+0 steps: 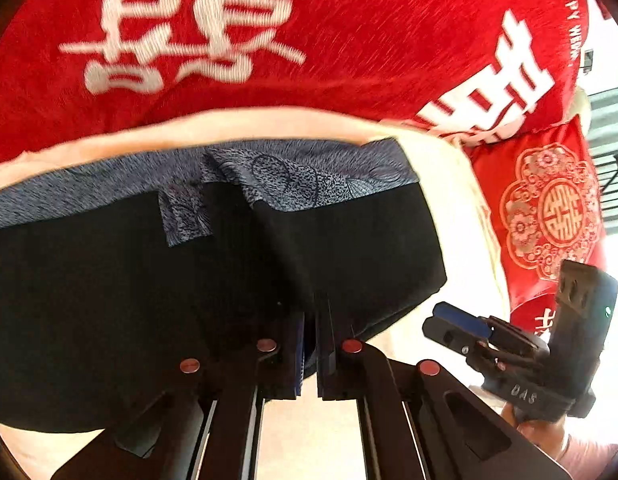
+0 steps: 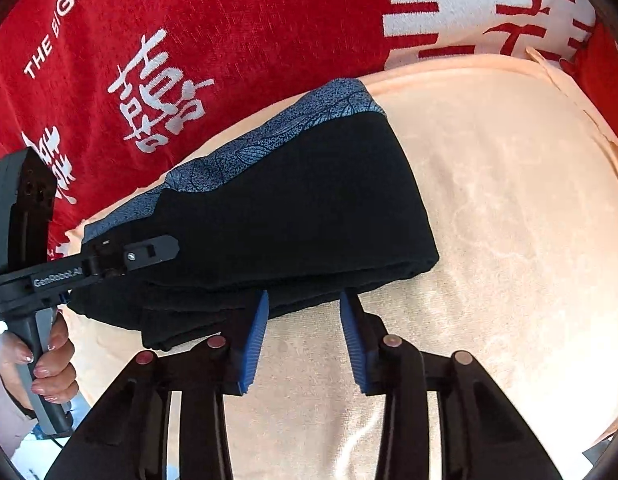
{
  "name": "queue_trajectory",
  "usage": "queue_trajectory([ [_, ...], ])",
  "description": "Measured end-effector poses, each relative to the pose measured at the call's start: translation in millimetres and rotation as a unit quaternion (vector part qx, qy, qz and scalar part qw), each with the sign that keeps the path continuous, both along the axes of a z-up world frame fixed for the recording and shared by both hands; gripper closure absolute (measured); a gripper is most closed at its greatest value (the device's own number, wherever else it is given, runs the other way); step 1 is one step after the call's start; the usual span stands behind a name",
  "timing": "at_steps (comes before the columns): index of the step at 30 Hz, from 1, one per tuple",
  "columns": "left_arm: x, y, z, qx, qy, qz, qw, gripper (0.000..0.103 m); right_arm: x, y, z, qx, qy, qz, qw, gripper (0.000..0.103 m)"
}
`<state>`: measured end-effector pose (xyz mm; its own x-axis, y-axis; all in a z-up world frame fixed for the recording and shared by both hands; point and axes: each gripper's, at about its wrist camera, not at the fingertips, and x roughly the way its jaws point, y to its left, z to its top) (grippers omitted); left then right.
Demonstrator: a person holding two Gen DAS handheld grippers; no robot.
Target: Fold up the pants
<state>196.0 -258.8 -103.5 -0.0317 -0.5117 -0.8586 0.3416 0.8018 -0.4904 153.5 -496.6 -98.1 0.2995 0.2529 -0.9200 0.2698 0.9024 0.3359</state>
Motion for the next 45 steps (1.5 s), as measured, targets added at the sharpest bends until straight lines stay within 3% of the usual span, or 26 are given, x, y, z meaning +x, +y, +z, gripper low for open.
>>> queue_trajectory([
  [9, -29.7, 13.2, -24.6, 0.044, 0.007, -0.005, 0.9990, 0.099, 12.6, -9.4, 13.2, -0.008, -0.013, 0.024, 1.000, 0.063],
  [13, -31.7, 16.3, -30.4, 0.044, 0.000, 0.022, 0.9988, 0.098, 38.0, -9.1, 3.5, -0.015, -0.018, 0.044, 0.999, 0.063],
  [17, -32.4, 15.2, -15.5, 0.066, -0.021, 0.036, 0.9969, 0.098, 62.2, 5.4, -28.1, -0.008, 0.017, 0.083, 0.996, 0.063],
  [22, -33.9, 8.7, 13.1, 0.082, -0.056, 0.027, 0.9947, 0.098, 57.6, 11.8, -1.3, 0.015, -0.022, 0.122, 0.992, 0.062],
  [26, -23.0, -11.4, 17.4, 0.119, -0.079, 0.031, 0.9893, 0.098, 67.9, -19.9, 8.2, -0.003, -0.035, 0.085, 0.996, 0.063],
  [28, -15.4, -15.7, 11.8, 0.136, -0.072, 0.057, 0.9864, 0.098, 82.0, -42.2, 2.5, 0.017, -0.025, 0.051, 0.998, 0.083],
  [30, -14.8, -11.4, 10.9, 0.129, -0.061, 0.088, 0.9858, 0.098, 93.6, -48.9, -4.4, 0.008, -0.017, 0.049, 0.999, 0.083],
  [33, -25.8, 0.5, 7.8, 0.130, -0.050, 0.107, 0.9844, 0.098, 100.7, -44.3, -25.0, 0.023, 0.008, 0.060, 0.998, 0.083],
  [35, -34.4, 4.7, 4.4, 0.152, -0.045, 0.099, 0.9824, 0.098, 97.1, -32.3, -39.2, 0.027, 0.017, 0.073, 0.997, 0.083],
  [39, -40.5, 14.7, 15.9, 0.166, -0.055, 0.104, 0.9791, 0.098, 79.3, -4.2, -48.4, 0.045, 0.015, 0.088, 0.995, 0.083],
  [41, -38.2, 17.2, 23.5, 0.165, -0.059, 0.110, 0.9784, 0.098, 69.9, 12.6, -47.2, 0.027, 0.004, 0.111, 0.993, 0.083],
  [43, -30.5, 9.6, 28.0, 0.160, -0.065, 0.108, 0.9791, 0.098, 66.3, 19.3, -46.6, 0.024, 0.001, 0.123, 0.992, 0.083],
  [45, -20.0, -10.4, 26.9, 0.157, -0.071, 0.102, 0.9797, 0.098, 66.3, 16.8, -47.8, 0.050, 0.006, 0.115, 0.992, 0.083],
])
